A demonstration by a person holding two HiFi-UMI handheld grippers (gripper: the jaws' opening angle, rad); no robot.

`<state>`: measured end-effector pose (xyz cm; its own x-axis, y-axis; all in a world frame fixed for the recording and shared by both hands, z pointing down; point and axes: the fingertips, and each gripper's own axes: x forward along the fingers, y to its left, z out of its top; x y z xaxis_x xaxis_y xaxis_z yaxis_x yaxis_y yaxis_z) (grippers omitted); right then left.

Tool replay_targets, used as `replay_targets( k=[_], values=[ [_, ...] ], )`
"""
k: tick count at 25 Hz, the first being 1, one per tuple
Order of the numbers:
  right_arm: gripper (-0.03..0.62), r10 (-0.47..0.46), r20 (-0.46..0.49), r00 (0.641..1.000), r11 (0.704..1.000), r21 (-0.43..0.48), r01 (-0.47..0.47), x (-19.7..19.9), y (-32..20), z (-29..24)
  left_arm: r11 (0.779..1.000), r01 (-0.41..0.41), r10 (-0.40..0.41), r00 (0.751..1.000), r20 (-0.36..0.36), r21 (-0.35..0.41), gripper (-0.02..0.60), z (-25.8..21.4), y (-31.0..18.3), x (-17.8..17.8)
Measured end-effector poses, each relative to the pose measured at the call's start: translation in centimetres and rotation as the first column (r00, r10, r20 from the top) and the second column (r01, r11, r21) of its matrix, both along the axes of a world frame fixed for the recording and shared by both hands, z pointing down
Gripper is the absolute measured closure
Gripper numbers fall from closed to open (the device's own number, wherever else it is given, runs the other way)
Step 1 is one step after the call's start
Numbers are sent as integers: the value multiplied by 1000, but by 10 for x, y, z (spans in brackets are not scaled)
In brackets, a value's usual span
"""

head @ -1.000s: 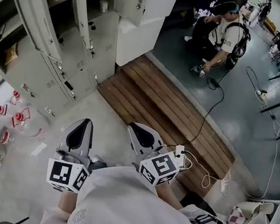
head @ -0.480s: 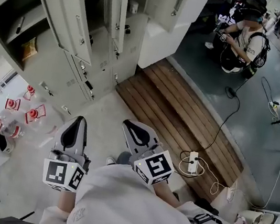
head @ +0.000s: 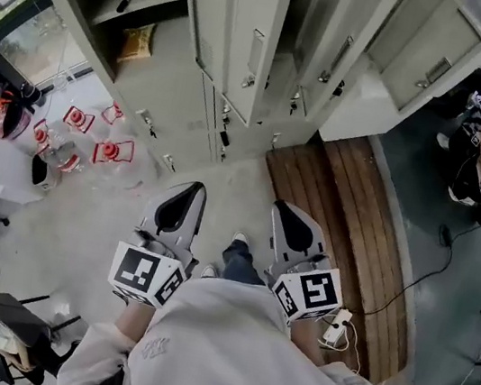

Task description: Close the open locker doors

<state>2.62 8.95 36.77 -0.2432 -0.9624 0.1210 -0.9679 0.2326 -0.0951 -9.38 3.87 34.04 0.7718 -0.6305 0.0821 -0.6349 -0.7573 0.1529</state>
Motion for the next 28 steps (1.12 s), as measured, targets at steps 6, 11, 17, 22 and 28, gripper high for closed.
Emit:
replay_targets(
  k=[6,11,17,22,28],
  values=[
    [576,-102,-64,993,992,74,106,38,-94,-35,994,113,-113,994,-10,14,574,-15,-61,20],
    [576,-159,-90,983,975,144,170,65,-158,-58,976,219,-219,976,-2,16,574,-15,-90,25],
    [576,-231,-114,966,940,229,252,66,-202,-88,959,280,-280,960,-9,46,574,-23,-99,26],
    [576,-288,-140,947,919,237,315,56,-234,-88,954,290,-291,957,-3,75,574,-22,-101,30],
    [574,-348,-104,932,896,255,363,36,-231,-93,948,305,-305,952,-6,89,574,-24,-104,27]
  ],
)
